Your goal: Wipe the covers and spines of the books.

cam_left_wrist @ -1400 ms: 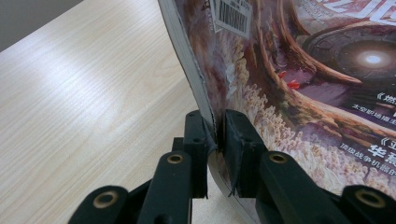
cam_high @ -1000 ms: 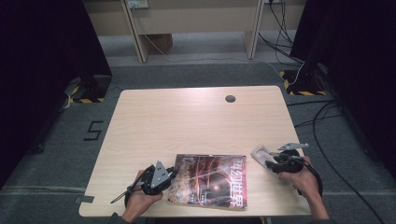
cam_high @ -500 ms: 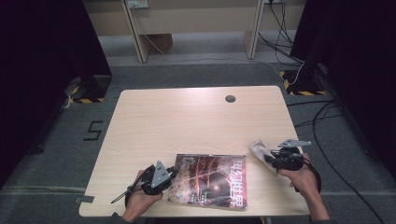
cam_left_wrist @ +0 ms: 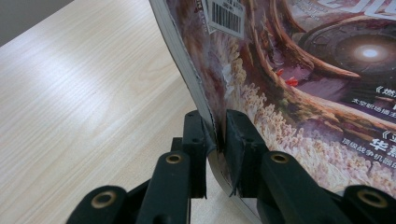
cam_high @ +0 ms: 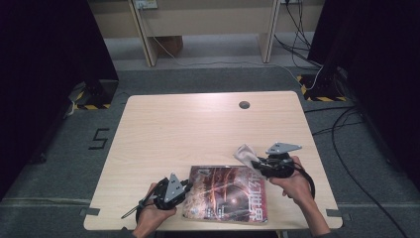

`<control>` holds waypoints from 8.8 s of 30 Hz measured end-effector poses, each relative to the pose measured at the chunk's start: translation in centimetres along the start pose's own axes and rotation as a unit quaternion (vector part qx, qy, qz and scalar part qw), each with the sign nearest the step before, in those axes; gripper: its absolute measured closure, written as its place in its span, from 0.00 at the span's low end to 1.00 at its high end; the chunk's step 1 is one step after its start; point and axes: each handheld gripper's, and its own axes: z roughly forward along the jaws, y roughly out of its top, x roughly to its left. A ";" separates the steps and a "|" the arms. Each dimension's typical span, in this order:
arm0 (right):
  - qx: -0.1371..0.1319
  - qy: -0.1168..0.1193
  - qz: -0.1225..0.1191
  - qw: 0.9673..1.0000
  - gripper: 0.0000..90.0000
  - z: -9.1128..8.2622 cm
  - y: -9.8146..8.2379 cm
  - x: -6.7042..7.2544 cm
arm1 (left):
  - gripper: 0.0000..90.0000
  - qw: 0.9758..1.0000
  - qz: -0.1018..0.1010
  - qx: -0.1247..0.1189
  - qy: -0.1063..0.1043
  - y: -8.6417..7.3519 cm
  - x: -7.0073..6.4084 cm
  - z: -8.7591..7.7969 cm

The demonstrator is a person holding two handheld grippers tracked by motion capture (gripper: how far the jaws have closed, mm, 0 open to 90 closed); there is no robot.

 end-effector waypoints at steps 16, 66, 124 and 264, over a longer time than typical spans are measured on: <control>0.008 0.050 -0.061 0.997 0.83 4.7 3.6 5.8 | 0.87 1.000 0.010 0.003 0.005 0.0 -0.2 0.1; -0.004 0.055 -0.140 0.989 0.82 6.8 7.3 11.7 | 0.84 1.000 0.018 0.005 0.012 0.0 -0.2 0.2; 0.071 -0.022 -0.093 0.993 0.82 4.2 1.3 2.9 | 0.83 0.999 0.033 0.001 0.015 0.3 -0.5 -0.1; 0.053 0.006 -0.182 0.982 0.82 7.1 6.3 9.3 | 0.80 0.999 0.040 0.005 0.022 0.2 -0.5 0.1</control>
